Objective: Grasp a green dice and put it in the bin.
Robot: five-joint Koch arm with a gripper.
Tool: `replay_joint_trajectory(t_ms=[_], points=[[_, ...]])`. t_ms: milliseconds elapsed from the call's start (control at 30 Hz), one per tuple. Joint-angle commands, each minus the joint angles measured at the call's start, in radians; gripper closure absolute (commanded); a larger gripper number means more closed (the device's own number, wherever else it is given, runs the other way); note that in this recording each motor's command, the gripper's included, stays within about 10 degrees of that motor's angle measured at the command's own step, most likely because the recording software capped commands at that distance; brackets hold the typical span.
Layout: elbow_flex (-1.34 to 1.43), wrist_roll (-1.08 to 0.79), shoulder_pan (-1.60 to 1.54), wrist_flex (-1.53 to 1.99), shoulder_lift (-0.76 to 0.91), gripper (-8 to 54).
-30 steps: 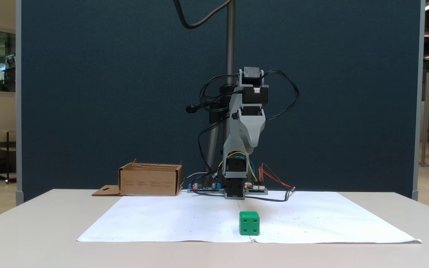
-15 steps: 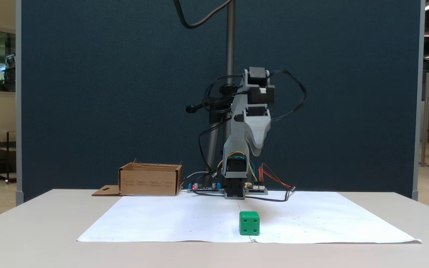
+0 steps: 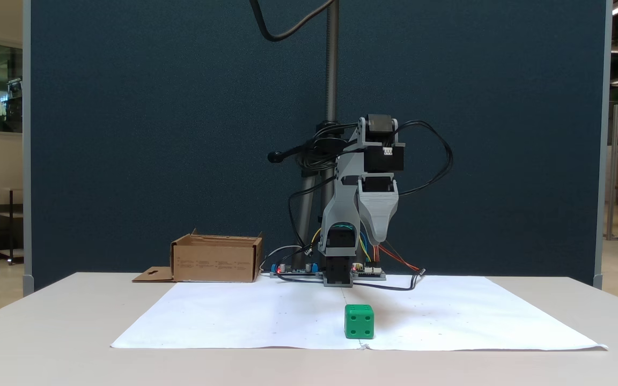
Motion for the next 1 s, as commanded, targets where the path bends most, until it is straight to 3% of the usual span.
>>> replay_joint_trajectory(t_ms=[0, 967], points=[[-0.058, 0.06, -0.003, 0.175, 0.005, 3.4], [-0.166, 0.06, 0.054, 0.175, -0.176, 3.3]])
